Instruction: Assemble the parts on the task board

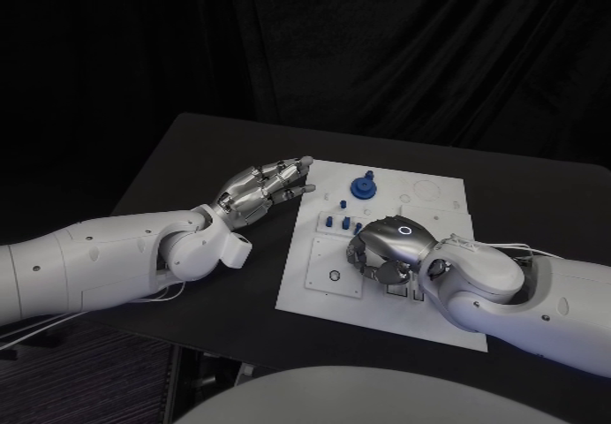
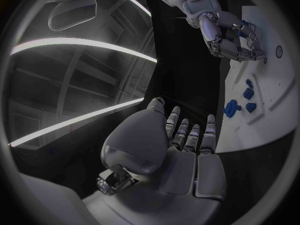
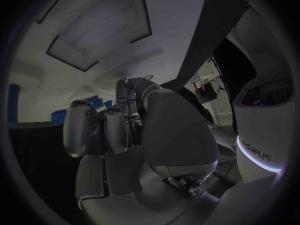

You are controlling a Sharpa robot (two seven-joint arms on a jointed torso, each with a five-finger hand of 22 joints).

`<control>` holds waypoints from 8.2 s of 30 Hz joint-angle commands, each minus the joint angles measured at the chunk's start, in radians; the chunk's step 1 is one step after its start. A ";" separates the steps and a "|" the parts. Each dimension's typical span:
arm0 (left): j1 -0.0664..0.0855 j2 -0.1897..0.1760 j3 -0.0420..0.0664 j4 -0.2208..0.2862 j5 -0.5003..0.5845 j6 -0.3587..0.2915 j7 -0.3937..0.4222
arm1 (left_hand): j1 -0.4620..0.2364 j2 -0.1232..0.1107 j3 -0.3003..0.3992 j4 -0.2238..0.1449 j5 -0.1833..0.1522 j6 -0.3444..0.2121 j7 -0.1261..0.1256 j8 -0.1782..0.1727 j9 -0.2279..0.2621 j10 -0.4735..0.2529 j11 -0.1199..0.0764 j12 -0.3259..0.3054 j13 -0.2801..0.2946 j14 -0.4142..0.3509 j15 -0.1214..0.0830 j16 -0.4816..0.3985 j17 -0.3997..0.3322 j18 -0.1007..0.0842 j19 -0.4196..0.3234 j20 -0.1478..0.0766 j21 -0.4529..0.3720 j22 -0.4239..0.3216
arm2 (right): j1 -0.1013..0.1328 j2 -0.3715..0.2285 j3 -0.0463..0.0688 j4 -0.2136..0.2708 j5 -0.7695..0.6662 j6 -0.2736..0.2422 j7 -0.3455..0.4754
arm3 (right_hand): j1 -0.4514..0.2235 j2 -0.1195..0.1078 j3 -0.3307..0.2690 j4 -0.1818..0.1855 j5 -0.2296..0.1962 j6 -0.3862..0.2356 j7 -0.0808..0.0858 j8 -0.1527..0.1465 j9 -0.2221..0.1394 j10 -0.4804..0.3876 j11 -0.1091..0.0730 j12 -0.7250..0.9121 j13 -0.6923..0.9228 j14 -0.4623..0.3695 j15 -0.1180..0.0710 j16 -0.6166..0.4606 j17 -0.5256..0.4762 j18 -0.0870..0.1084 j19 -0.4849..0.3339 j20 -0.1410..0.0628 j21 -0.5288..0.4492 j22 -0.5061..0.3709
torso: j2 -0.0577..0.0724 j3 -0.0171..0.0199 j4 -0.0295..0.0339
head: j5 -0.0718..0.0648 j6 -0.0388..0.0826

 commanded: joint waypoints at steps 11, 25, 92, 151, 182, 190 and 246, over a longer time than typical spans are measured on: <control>-0.015 0.006 0.001 -0.005 0.004 0.017 0.002 | 0.014 -0.001 0.007 -0.001 0.007 0.010 0.001 0.006 0.002 0.003 0.012 0.009 0.002 0.001 0.009 0.001 -0.001 0.016 0.003 0.007 -0.005 -0.002 | -0.006 -0.003 0.001 0.012 -0.007 -0.018 -0.011 | 0.011 -0.001 0.003 0.006 -0.005 -0.005 0.001 -0.008 -0.001 0.000 0.004 -0.003 -0.001 0.033 0.001 -0.002 0.048 -0.013 -0.006 0.003 -0.002 0.187 | 0.000 0.0002 -0.0005 | 0.001 0.000; -0.023 0.000 0.001 -0.003 0.004 0.006 0.003 | 0.016 -0.001 0.009 -0.003 0.009 0.013 0.002 0.008 0.003 0.005 0.013 0.015 0.003 0.003 0.010 0.002 0.000 0.016 0.006 0.008 -0.004 0.002 | 0.084 -0.089 0.008 0.069 -0.007 -0.081 -0.047 | -0.005 -0.006 -0.001 0.044 -0.159 -0.037 0.010 -0.070 -0.048 0.008 0.011 -0.026 -0.004 0.026 0.008 -0.013 0.033 -0.009 -0.015 0.011 -0.025 0.181 | -0.001 0.0009 -0.0009 | -0.022 0.000; -0.030 0.012 0.001 -0.024 0.004 0.015 -0.005 | 0.024 0.011 0.023 -0.007 0.013 0.009 0.001 0.008 0.002 0.014 0.018 0.030 0.005 0.010 0.013 0.007 0.002 0.018 0.014 0.014 0.001 0.006 | 0.069 0.036 0.010 -0.133 -0.078 -0.080 -0.196 | -0.004 -0.016 -0.024 0.133 -0.142 -0.011 0.021 -0.151 -0.243 -0.073 0.021 0.042 0.142 0.023 0.017 -0.016 0.027 -0.003 -0.020 0.018 -0.073 0.174 | 0.000 -0.0011 0.0018 | -0.053 0.000; -0.031 0.025 0.001 -0.039 0.004 0.015 -0.014 | 0.032 0.018 0.036 -0.012 0.015 0.012 0.002 0.010 0.003 0.017 0.021 0.036 0.006 0.011 0.014 0.008 0.002 0.018 0.020 0.017 0.003 0.010 | 0.174 0.136 0.013 -0.366 0.275 0.089 -0.164 | -0.087 0.047 -0.089 0.164 -0.325 0.056 -0.012 -0.139 -0.231 0.159 -0.012 -0.097 -0.013 0.062 -0.012 0.039 0.105 -0.025 0.035 -0.006 0.041 0.205 | 0.000 0.0015 0.0016 | -0.088 0.000; -0.032 0.034 0.001 -0.046 0.004 0.027 -0.022 | 0.038 0.005 0.042 -0.023 0.015 0.008 0.004 0.010 0.002 0.016 0.022 0.033 0.005 0.009 0.014 0.007 0.001 0.019 0.021 0.019 0.003 0.006 | 0.128 0.196 0.013 -0.445 0.282 0.117 -0.185 | -0.087 0.051 -0.099 0.150 -0.296 0.056 -0.015 -0.132 -0.206 0.155 -0.013 -0.126 -0.025 0.057 -0.014 0.028 0.089 -0.021 0.025 -0.011 0.020 0.198 | 0.000 -0.0001 -0.0002 | -0.089 0.000; -0.032 0.035 0.001 -0.047 0.004 0.029 -0.026 | 0.038 0.005 0.042 -0.023 0.016 0.008 0.004 0.010 0.002 0.016 0.022 0.032 0.005 0.009 0.014 0.007 0.001 0.019 0.022 0.019 0.003 0.006 | 0.118 0.202 0.013 -0.448 0.282 0.115 -0.180 | -0.068 0.053 -0.099 0.122 -0.262 0.066 -0.023 -0.110 -0.164 0.182 -0.019 -0.146 -0.037 0.056 -0.019 0.024 0.085 -0.020 0.023 -0.015 0.016 0.196 | 0.000 0.0010 0.0002 | -0.091 0.000; -0.036 0.024 0.001 -0.041 0.004 0.026 -0.027 | 0.039 0.011 0.051 -0.025 0.019 0.012 0.005 0.011 0.003 0.018 0.024 0.037 0.006 0.012 0.016 0.009 0.002 0.019 0.025 0.020 0.005 0.008 | 0.183 -0.019 0.003 -0.235 0.007 0.171 -0.024 | -0.040 0.010 -0.201 0.140 -0.340 -0.037 -0.013 -0.147 -0.280 0.527 -0.016 1.070 1.075 0.104 -0.001 0.138 0.263 -0.019 -0.011 0.005 0.012 0.196 | 0.004 0.0023 0.0009 | -0.096 0.000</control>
